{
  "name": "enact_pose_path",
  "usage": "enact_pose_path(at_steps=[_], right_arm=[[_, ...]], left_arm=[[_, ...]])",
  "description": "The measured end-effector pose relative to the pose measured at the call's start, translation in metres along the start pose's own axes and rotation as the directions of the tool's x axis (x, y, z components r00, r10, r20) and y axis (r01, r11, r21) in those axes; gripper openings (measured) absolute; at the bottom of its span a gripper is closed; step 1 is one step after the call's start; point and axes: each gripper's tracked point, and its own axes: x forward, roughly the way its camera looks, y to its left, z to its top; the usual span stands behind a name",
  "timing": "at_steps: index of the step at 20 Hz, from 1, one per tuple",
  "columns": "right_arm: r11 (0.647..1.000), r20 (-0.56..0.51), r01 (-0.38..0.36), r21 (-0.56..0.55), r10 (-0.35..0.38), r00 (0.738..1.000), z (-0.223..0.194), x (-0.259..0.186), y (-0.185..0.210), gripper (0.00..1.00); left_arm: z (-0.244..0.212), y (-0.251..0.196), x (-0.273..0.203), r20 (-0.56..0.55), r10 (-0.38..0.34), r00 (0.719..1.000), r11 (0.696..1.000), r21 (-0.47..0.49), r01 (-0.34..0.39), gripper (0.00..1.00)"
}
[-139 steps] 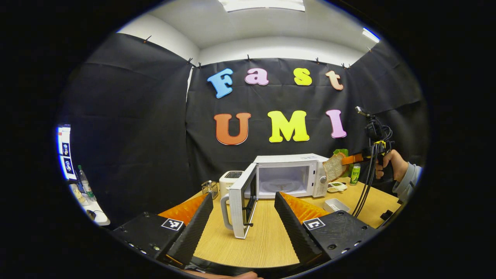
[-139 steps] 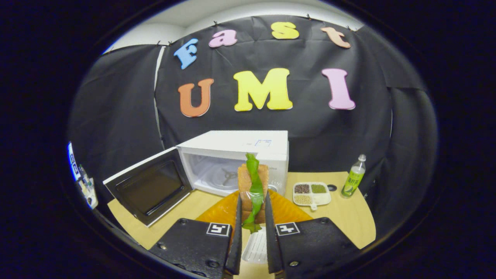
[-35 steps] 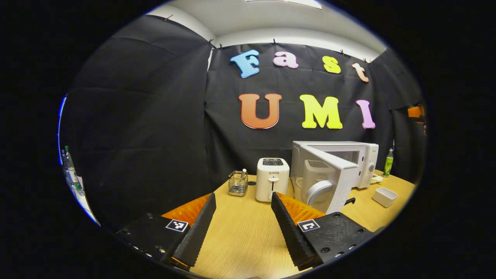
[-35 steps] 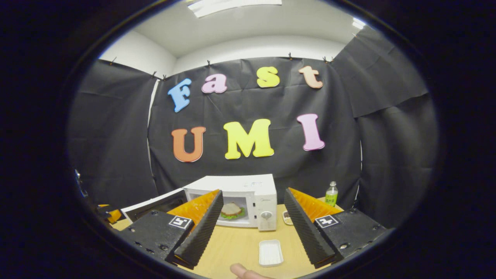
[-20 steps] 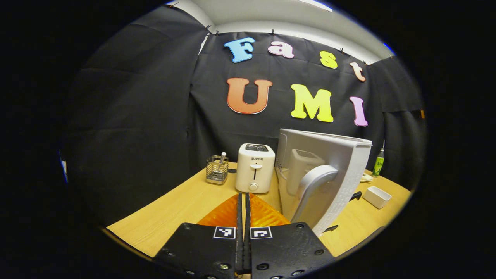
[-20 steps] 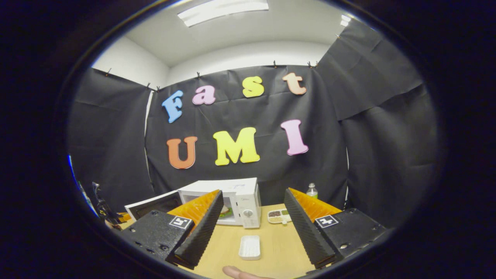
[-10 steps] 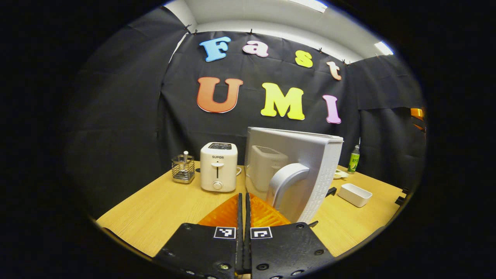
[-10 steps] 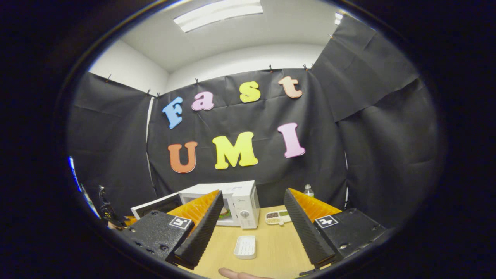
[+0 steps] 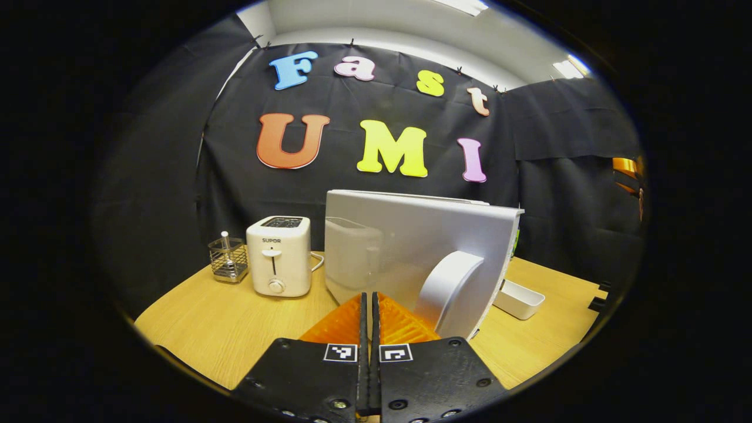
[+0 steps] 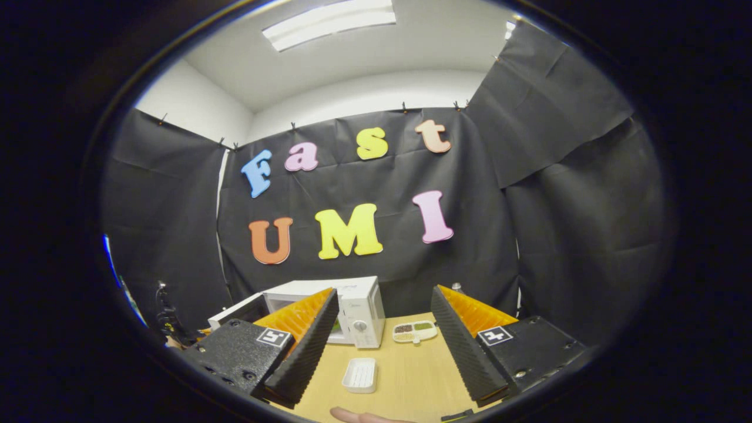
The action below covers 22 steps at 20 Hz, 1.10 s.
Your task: Open the microwave oven with the left hand, put the food in, and close the microwave oven.
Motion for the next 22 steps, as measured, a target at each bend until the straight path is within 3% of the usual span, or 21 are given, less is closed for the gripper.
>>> enact_pose_path(at_steps=[4, 5, 6, 7, 10, 13, 14, 15, 16, 17, 18, 19, 20, 21, 22], right_arm=[[1.0, -0.017, 0.015, 0.004, -0.015, 1.0, -0.008, 0.003, -0.017, 1.0], [1.0, -0.018, 0.03, 0.005, -0.03, 0.999, -0.008, 0.005, -0.024, 0.91], [0.999, -0.02, 0.043, 0.007, -0.043, 0.999, -0.01, 0.006, -0.031, 1.0], [0.999, -0.021, 0.052, 0.008, -0.052, 0.998, -0.011, 0.007, -0.035, 0.91], [0.999, -0.022, 0.038, -0.014, -0.039, 0.999, -0.015, 0.006, -0.042, 0.91], [0.995, -0.006, 0.077, -0.069, -0.077, 0.997, -0.01, 0.009, -0.062, 0.9], [0.993, -0.006, 0.085, -0.079, -0.085, 0.996, -0.009, 0.01, -0.065, 1.0], [0.993, -0.008, 0.085, -0.08, -0.086, 0.996, -0.01, 0.01, -0.066, 0.91], [0.994, -0.008, 0.082, -0.075, -0.083, 0.997, -0.011, 0.01, -0.067, 0.91], [0.994, -0.014, 0.076, -0.075, -0.077, 0.997, -0.012, 0.012, -0.068, 1.0], [0.995, -0.023, 0.07, -0.075, -0.072, 0.997, -0.013, 0.017, -0.072, 0.91], [0.995, -0.032, 0.067, -0.075, -0.07, 0.997, -0.015, 0.021, -0.075, 1.0], [0.995, -0.041, 0.067, -0.078, -0.07, 0.997, -0.018, 0.023, -0.077, 1.0], [0.994, -0.046, 0.071, -0.081, -0.074, 0.996, -0.02, 0.025, -0.081, 0.91], [0.994, -0.049, 0.074, -0.081, -0.078, 0.996, -0.022, 0.027, -0.084, 0.92]], left_arm=[[0.004, -0.029, 0.023, 0.007, -0.059, 0.998, 0.998, 0.027, 0.058, 0.0], [0.006, -0.038, 0.031, 0.006, -0.074, 0.997, 0.997, 0.022, 0.074, 0.0], [0.005, -0.046, 0.037, -0.003, -0.09, 0.996, 0.996, 0.019, 0.09, 0.0], [0.007, -0.054, 0.043, -0.002, -0.104, 0.995, 0.994, 0.022, 0.104, 0.0], [0.013, -0.075, 0.064, 0.007, -0.129, 0.992, 0.991, 0.032, 0.129, 0.0], [0.013, -0.093, 0.089, 0.017, -0.143, 0.99, 0.989, 0.028, 0.142, 0.0], [0.013, -0.1, 0.097, 0.018, -0.143, 0.99, 0.989, 0.028, 0.143, 0.0], [0.016, -0.105, 0.108, 0.025, -0.14, 0.99, 0.99, 0.035, 0.139, 0.0], [0.017, -0.109, 0.116, 0.03, -0.137, 0.99, 0.99, 0.041, 0.136, 0.0], [0.018, -0.11, 0.127, 0.033, -0.122, 0.992, 0.992, 0.044, 0.12, 0.0], [0.018, -0.112, 0.137, 0.029, -0.114, 0.993, 0.993, 0.039, 0.113, 0.0], [0.018, -0.117, 0.147, 0.027, -0.113, 0.993, 0.993, 0.03, 0.112, 0.0], [0.019, -0.12, 0.156, 0.023, -0.108, 0.994, 0.994, 0.021, 0.108, 0.0], [0.02, -0.12, 0.166, 0.023, -0.097, 0.995, 0.995, 0.014, 0.097, 0.0], [0.021, -0.121, 0.175, 0.021, -0.09, 0.996, 0.996, 0.004, 0.09, 0.0]])
